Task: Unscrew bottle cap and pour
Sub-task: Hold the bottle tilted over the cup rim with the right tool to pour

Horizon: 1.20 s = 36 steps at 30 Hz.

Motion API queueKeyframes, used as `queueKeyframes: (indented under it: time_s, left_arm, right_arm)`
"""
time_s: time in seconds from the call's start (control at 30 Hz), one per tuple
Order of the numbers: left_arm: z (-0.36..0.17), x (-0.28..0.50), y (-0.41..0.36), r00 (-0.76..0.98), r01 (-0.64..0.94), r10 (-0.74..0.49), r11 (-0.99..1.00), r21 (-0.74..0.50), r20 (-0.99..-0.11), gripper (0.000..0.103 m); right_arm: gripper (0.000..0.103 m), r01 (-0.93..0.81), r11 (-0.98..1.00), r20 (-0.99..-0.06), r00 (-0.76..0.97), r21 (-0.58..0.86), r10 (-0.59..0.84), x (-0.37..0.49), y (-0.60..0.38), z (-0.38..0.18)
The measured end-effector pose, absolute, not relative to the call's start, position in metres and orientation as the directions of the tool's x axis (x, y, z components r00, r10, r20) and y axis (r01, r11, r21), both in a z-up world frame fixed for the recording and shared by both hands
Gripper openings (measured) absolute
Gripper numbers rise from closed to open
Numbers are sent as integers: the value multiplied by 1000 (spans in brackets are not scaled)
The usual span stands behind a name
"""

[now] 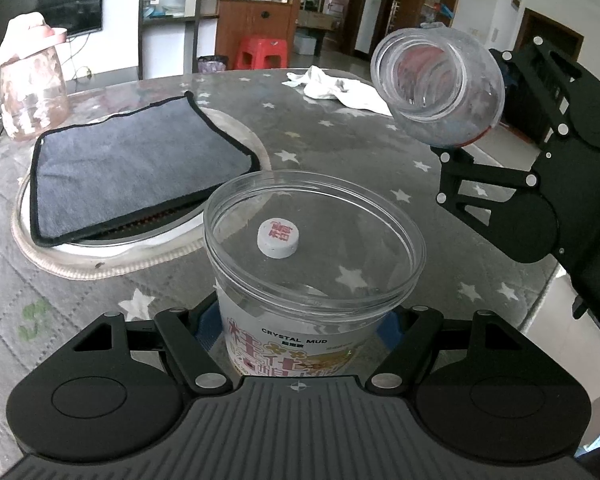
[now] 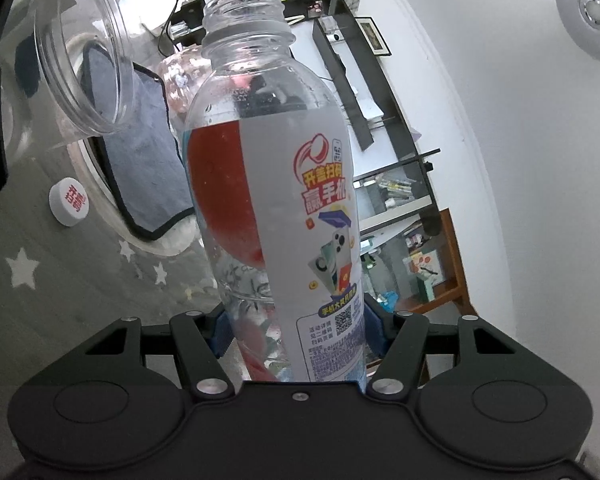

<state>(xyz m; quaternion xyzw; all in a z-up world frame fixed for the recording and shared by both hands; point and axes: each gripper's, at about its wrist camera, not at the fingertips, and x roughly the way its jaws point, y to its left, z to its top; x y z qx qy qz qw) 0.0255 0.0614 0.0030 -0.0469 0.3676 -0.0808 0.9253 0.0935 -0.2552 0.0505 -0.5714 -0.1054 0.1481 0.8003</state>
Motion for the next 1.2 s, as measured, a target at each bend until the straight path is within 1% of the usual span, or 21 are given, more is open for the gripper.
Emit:
queueKeyframes:
  time_s: [0.73,1.2]
  left_arm:
    - [4,24,59,713,127,-201,979,-157,-672,75]
    - [5,24,57,711,135,-215,976,-170,-669,75]
  right_arm:
    - [65,20,186,91,919,-982,384,98,-275,39]
    - [65,97,130,141,905,-987,400,101,-282,50]
